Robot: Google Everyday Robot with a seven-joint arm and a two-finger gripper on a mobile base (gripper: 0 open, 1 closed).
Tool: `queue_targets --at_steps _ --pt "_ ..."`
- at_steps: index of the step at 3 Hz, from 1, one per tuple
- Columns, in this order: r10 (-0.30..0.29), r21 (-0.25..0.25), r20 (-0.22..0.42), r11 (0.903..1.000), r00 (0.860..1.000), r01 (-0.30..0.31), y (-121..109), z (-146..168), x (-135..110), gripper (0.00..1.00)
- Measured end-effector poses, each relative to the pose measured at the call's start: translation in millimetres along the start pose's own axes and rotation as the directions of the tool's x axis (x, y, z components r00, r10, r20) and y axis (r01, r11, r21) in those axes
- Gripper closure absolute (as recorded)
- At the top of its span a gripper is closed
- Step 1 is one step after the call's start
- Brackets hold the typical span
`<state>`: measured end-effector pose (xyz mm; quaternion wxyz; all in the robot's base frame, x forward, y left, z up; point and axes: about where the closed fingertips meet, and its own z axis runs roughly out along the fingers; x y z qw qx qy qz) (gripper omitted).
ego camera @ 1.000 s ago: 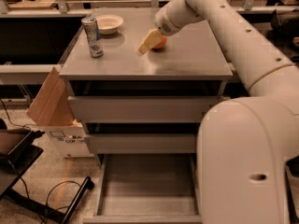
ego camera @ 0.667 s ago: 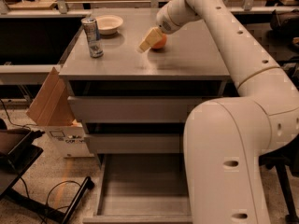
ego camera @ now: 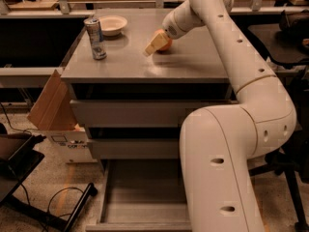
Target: Place orange into bottom drawer
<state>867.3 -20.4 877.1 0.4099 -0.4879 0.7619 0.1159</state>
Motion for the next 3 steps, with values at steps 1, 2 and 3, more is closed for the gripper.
queue_targets --at_steps 1,2,3 --pt "0.052 -0.01 -0.008 0.9986 0.999 -0.052 -1.7 6.0 13.4 0.16" --pt "0.091 -0.038 -0.011 0.9951 0.996 -0.092 1.6 11.9 23.2 0.39" --pt "0.092 -0.043 -0.013 0.9948 0.996 -0.092 3.5 16.2 23.9 0.62"
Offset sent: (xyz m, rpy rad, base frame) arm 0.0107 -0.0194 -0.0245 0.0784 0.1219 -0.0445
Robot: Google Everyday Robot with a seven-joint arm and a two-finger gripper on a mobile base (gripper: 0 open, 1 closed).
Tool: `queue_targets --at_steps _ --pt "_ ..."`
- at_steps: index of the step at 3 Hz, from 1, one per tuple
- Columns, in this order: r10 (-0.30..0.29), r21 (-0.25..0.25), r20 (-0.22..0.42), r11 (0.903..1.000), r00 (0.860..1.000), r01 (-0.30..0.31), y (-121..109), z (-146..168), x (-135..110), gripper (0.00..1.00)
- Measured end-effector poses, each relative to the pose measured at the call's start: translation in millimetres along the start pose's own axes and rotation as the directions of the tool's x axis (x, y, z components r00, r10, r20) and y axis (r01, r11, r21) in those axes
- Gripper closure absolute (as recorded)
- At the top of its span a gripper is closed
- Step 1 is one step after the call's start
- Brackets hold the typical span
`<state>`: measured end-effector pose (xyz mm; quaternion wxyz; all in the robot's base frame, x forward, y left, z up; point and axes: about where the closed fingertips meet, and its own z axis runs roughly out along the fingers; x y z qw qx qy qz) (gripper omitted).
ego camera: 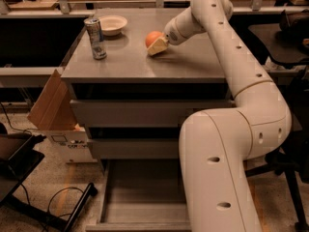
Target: Place orange into bottom drawer
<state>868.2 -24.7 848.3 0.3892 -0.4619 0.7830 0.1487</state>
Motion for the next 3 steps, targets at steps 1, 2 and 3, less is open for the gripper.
queue_targets --at_steps 1,2,3 --pt "0.0 -0.006 -0.003 1.0 1.0 0.0 1.8 4.5 0.9 0.85" --pt "0.001 -0.011 -0.005 0.9999 1.0 -0.001 3.3 8.5 1.7 1.0" --pt "0.001 -0.011 -0.005 0.9999 1.0 -0.001 3.4 8.6 1.7 1.0"
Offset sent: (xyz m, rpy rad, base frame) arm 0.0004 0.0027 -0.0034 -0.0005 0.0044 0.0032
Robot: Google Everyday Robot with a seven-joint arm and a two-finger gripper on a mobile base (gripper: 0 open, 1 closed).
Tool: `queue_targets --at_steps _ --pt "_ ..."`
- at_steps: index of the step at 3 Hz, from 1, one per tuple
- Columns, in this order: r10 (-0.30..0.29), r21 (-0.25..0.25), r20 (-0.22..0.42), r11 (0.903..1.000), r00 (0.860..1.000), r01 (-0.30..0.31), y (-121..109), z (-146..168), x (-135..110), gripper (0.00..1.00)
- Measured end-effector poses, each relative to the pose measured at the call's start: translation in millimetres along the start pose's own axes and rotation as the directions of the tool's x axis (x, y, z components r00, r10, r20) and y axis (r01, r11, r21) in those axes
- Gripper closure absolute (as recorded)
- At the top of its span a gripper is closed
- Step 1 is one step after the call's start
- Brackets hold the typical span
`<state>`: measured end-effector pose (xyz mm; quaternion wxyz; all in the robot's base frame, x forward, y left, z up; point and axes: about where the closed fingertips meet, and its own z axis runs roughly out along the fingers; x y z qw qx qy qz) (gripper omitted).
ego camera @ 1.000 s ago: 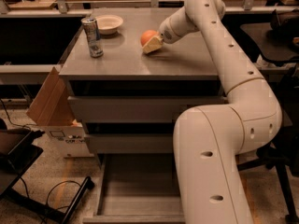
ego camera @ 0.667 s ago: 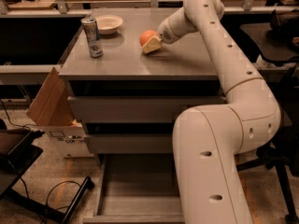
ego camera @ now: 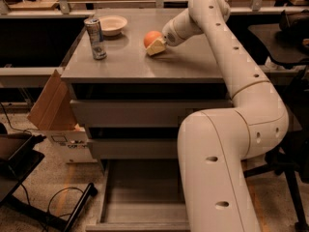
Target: Place orange into bottom drawer
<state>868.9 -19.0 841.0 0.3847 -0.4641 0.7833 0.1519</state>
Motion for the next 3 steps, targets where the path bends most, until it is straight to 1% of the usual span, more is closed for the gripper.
queue_targets --at_steps 1,2,3 --pt "-0.044 0.01 -0.001 0.999 0.999 0.044 11.1 -9.5 -24.2 1.0" --pt "-0.089 0.041 -0.003 0.9952 0.996 0.089 30.3 -35.7 -51.5 1.0" --pt "-0.129 0.117 0.081 0.986 0.988 0.119 49.6 -93.6 -89.3 1.0"
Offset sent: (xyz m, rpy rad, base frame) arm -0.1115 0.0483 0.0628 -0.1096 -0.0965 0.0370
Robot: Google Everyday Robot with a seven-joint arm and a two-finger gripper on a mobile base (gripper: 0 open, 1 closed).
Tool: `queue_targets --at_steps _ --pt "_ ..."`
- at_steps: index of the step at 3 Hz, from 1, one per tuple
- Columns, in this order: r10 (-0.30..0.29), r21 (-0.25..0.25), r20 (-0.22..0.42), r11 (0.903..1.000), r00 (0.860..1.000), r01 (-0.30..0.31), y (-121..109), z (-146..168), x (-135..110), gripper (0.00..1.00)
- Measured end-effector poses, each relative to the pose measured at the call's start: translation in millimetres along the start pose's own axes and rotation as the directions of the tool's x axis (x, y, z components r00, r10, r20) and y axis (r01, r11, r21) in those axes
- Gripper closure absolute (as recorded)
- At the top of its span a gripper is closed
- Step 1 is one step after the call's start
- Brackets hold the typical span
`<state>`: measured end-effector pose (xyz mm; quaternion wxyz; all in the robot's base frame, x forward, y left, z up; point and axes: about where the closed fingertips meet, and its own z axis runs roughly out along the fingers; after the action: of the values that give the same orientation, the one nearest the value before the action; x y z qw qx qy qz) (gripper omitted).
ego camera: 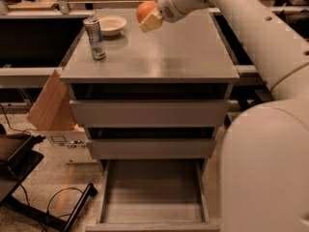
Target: Place orange into bottom drawer
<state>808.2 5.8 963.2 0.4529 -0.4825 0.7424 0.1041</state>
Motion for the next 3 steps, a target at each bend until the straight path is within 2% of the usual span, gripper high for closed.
queue_targets --at_steps 1,2,3 --pt "-0.025 0.11 0.131 0.9939 0.991 0.01 14.0 -86.1 -44.3 1.0" --pt "-0.005 0.124 0.315 0.9916 0.949 -0.036 85.7 -174.6 -90.1 1.0" --pt "0.108 -0.014 0.33 0.9939 0.938 -0.109 167.5 -181.6 -75.9 1.0"
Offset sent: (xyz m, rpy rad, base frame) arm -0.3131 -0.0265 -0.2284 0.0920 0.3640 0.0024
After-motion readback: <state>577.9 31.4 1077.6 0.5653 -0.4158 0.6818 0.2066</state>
